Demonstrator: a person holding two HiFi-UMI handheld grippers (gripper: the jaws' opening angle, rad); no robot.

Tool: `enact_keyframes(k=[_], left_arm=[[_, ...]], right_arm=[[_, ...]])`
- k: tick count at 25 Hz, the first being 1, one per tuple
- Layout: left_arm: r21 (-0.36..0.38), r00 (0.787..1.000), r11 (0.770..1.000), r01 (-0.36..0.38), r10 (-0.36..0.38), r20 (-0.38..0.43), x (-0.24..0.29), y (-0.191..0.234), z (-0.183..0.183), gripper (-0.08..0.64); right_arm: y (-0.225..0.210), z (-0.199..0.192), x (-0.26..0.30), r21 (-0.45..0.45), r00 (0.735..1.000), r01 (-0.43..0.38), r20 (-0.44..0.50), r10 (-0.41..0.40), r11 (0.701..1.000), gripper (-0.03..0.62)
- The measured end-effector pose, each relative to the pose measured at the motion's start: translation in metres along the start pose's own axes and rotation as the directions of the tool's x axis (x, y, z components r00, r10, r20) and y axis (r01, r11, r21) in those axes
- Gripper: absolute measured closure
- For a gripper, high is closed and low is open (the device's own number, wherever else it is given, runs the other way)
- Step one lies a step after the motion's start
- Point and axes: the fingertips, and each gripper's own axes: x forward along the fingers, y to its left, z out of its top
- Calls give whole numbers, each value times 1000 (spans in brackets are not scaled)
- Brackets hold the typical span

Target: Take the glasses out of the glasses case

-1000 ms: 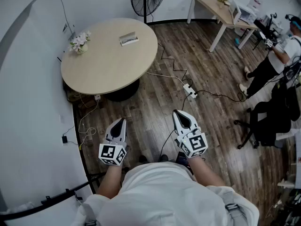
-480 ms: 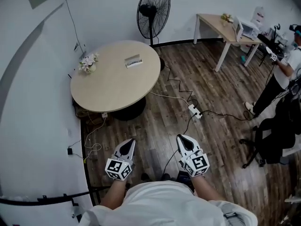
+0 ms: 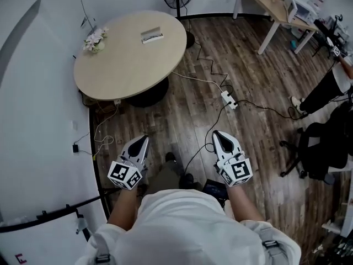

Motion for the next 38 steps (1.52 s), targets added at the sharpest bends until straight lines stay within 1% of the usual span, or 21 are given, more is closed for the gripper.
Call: enact_keyframes(k=[2, 5, 7, 10, 13, 15, 17, 20, 24, 27, 30, 32, 34, 36, 38], left_arm=[[-17, 1000, 1000, 1, -1, -17, 12, 6, -8, 548], [-51, 999, 998, 23, -25, -29, 37, 15, -17, 548], [-63, 999, 997, 33, -36, -35, 62, 29, -20, 548], [-83, 998, 995, 54, -57, -32, 102, 53, -25, 548], [-120, 997, 991, 66, -71, -34, 144, 78, -26, 548], [-139, 996, 987, 77, -81, -29, 170, 94, -19, 548], [-142, 995, 985, 94, -98, -23, 194, 109, -14, 548], [-155, 993, 982, 109, -116, -38, 226, 132, -16, 548], [-182, 994, 979, 97, -106, -39, 261, 156, -15, 548], [-175, 994, 980, 93, -102, -45, 289, 163, -9, 548], [-155, 996, 985, 75, -83, -43, 319, 172, -4, 548], [-146, 998, 988, 47, -53, -36, 343, 183, 1, 548], [-158, 999, 987, -3, -3, -36, 367, 193, 6, 548], [-169, 998, 984, -56, 51, -33, 391, 199, 15, 548], [-142, 996, 986, -91, 88, -25, 416, 203, 32, 548]], right_arm=[[-11, -8, 6, 7, 1000, 2, -25, -2, 1000, 568], [-27, -21, 22, 18, 998, 13, -64, -12, 1000, 568], [-38, -24, 45, 14, 997, 11, -80, -10, 1000, 568], [-54, -19, 85, -19, 995, -23, -96, 21, 1000, 568], [-77, -15, 125, -46, 992, -37, -126, 30, 998, 568], [-96, -13, 152, -50, 989, -25, -144, 17, 998, 568], [-116, -8, 177, -56, 988, -8, -153, 0, 998, 568], [-141, 0, 205, -66, 988, 17, -153, -27, 998, 568], [-178, 1, 230, -59, 985, 50, -165, -59, 997, 568], [-211, 3, 251, -59, 985, 57, -160, -66, 997, 568], [-244, 2, 282, -55, 989, 27, -147, -35, 998, 568], [-269, 3, 307, -50, 991, -4, -133, -2, 999, 568], [-296, 3, 332, -31, 992, -31, -125, 27, 999, 568], [-320, 9, 356, -15, 991, -74, -117, 72, 997, 568], [-337, 18, 381, -21, 985, -143, -101, 140, 990, 568]])
